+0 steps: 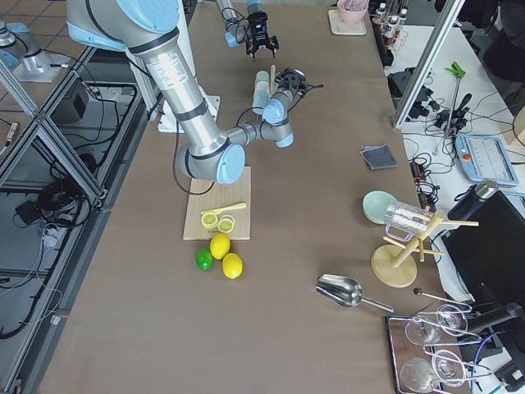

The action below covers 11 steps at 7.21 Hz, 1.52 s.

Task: Place cup on cup holder

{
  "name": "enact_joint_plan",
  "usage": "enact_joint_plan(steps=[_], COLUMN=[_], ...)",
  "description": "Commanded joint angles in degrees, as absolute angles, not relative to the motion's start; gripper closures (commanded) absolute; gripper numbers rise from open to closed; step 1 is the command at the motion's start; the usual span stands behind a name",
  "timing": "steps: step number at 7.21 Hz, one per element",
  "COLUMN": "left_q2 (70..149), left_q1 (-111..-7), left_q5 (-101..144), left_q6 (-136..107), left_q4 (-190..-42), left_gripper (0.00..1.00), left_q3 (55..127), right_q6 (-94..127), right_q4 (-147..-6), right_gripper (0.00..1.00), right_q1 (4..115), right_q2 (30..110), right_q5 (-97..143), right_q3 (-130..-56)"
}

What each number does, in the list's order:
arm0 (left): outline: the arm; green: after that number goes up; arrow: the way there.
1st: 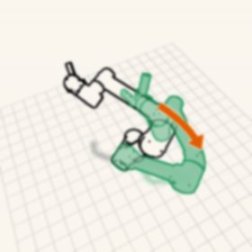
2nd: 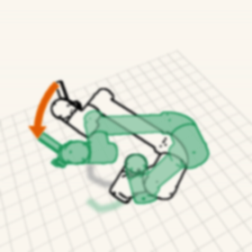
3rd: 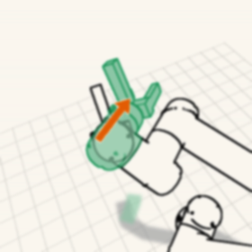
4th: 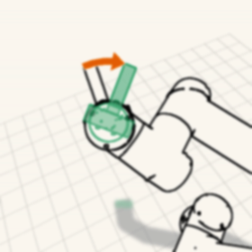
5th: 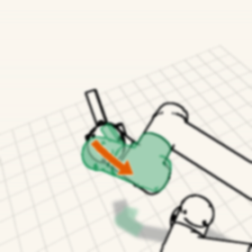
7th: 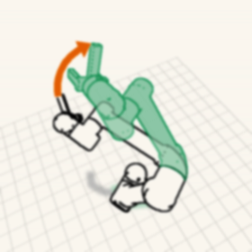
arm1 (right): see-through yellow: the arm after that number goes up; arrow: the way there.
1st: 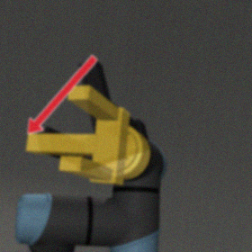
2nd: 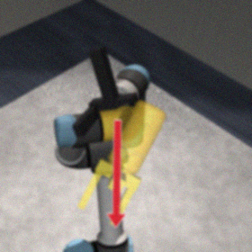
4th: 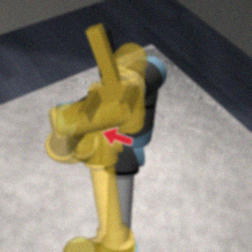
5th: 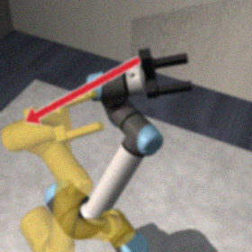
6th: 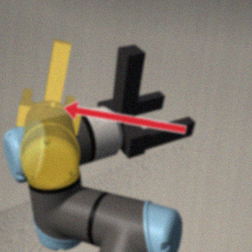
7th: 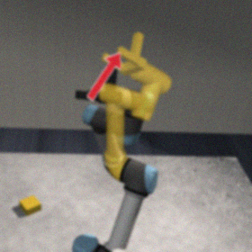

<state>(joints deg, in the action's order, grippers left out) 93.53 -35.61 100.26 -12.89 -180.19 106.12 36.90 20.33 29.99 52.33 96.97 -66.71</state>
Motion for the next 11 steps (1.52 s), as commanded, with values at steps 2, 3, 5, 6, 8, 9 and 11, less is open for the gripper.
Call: enact_joint_plan(steps=[2, 3, 5, 6, 8, 9, 11], left_q2=[90.44, 90.53, 91.05, 90.88, 90.88, 90.36, 88.78], left_q1=[-54.94, -60.94, -70.53, -74.67, -82.31, -85.22, -89.72], left_q5=[111.11, 118.23, 130.71, 134.70, 136.14, 136.06, 135.18], left_q6=[-23.87, -24.17, -23.47, -23.38, -20.68, -17.26, -10.24], left_q4=[-158.65, -146.11, -122.72, -115.91, -95.89, -91.54, -81.96], left_gripper=[0.03, 0.03, 0.03, 0.03, 0.03, 0.03, 0.03], left_q3=[106.00, 104.95, 104.85, 104.77, 104.33, 102.32, 100.99], right_q6=[35.51, 34.55, 34.37, 33.84, 33.84, 33.84, 33.75], right_q4=[21.71, 21.62, 21.71, 21.71, 21.80, 21.80, 22.84], right_gripper=[1.00, 1.00, 1.00, 1.00, 1.00, 1.00, 1.00], right_q1=[29.10, 28.83, 28.21, 28.04, 28.30, 28.47, 28.65], right_q2=[53.44, 53.44, 53.52, 53.96, 54.23, 54.40, 54.93], right_q5=[96.86, 96.59, 95.89, 95.89, 95.98, 95.98, 96.06], right_q3=[-66.62, -66.62, -66.71, -66.97, -67.24, -67.32, -67.50])
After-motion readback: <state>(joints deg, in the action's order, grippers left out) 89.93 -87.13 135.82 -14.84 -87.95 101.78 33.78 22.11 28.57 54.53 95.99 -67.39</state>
